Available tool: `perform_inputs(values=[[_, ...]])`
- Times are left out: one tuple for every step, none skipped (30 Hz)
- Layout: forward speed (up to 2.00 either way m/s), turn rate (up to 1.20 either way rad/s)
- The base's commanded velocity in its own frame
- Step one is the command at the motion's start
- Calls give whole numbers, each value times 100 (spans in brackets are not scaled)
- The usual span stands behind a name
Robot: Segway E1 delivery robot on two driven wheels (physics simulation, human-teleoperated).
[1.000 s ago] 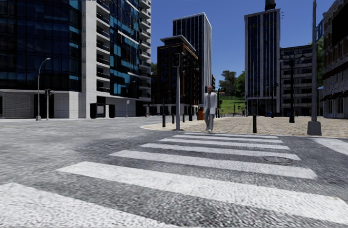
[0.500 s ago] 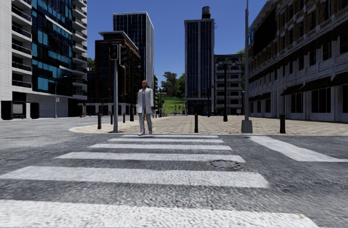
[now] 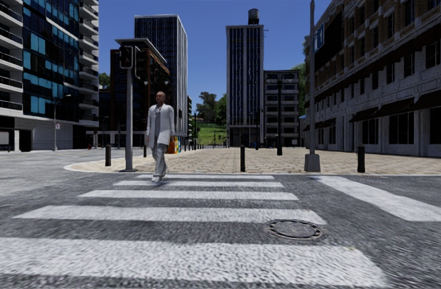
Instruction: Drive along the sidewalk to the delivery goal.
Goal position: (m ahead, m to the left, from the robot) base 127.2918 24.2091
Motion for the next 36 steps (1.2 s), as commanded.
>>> perform_inputs(values=[[139,0],[153,0],[200,0],[200,0],[200,0],[200,0],[200,0],[200,0],[200,0],[200,0],[200,0],[200,0],[200,0],[200,0],[200,0],[200,0],[200,0],[200,0],[200,0],[200,0],[200,0],[200,0],[200,0],[200,0],[200,0],[200,0],[200,0],[200,0],[200,0],[200,0],[200,0],[200,0],[200,0],[200,0],[200,0],[200,5]])
